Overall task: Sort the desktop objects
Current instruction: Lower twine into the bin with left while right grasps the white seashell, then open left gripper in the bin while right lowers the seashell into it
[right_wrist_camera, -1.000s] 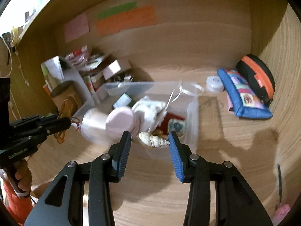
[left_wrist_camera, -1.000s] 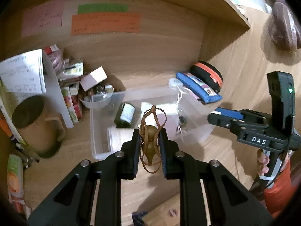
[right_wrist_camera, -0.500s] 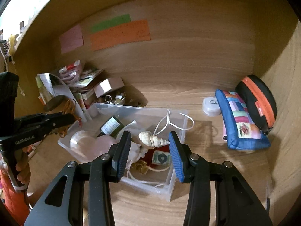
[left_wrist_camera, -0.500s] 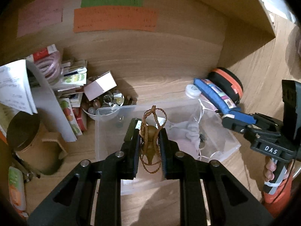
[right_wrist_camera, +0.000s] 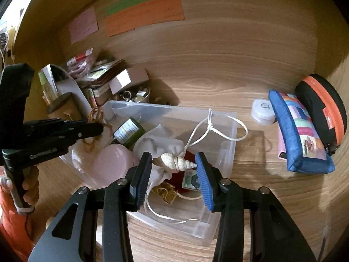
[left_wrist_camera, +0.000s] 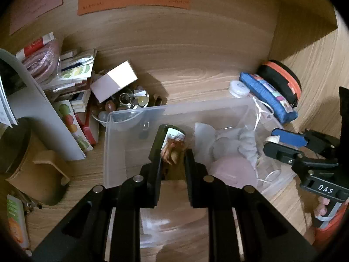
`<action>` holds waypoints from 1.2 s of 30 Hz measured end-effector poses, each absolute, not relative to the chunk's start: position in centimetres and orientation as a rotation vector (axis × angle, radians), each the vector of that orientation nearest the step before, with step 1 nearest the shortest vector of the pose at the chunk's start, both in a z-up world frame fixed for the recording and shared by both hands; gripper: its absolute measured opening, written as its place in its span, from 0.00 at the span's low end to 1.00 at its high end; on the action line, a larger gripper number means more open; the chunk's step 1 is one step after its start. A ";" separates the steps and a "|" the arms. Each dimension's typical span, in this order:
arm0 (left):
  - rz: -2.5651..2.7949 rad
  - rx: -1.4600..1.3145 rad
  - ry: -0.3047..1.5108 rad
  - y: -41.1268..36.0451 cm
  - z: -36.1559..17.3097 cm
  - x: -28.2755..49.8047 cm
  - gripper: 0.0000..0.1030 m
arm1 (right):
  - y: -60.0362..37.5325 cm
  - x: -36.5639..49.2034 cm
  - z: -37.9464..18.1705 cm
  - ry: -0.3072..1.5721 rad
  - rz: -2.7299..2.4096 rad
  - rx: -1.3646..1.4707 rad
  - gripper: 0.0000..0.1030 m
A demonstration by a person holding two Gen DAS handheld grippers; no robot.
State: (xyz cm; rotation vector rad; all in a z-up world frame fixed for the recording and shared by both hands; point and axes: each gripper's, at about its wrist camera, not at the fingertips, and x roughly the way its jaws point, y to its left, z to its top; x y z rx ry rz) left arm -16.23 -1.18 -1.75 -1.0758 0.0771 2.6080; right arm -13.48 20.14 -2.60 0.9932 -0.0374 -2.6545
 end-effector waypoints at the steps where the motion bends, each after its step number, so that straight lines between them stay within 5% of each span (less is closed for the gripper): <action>1: 2.613 -1.075 0.086 -1.2 -1.8 -16.3 0.18 | 20.2 -13.5 -2.7 -0.033 -2.658 0.995 0.37; 9: 2.606 -1.110 0.080 -1.5 -2.3 -16.7 0.20 | 20.2 -13.8 -3.1 -0.008 -2.690 0.991 0.38; 19: 2.652 -1.060 0.097 -1.5 -1.6 -16.0 0.51 | 19.5 -13.6 -3.3 0.046 -2.693 0.967 0.49; 36: 2.737 -0.964 0.107 -1.8 0.7 -14.3 0.75 | 19.8 -12.7 -1.9 0.017 -2.735 0.893 0.68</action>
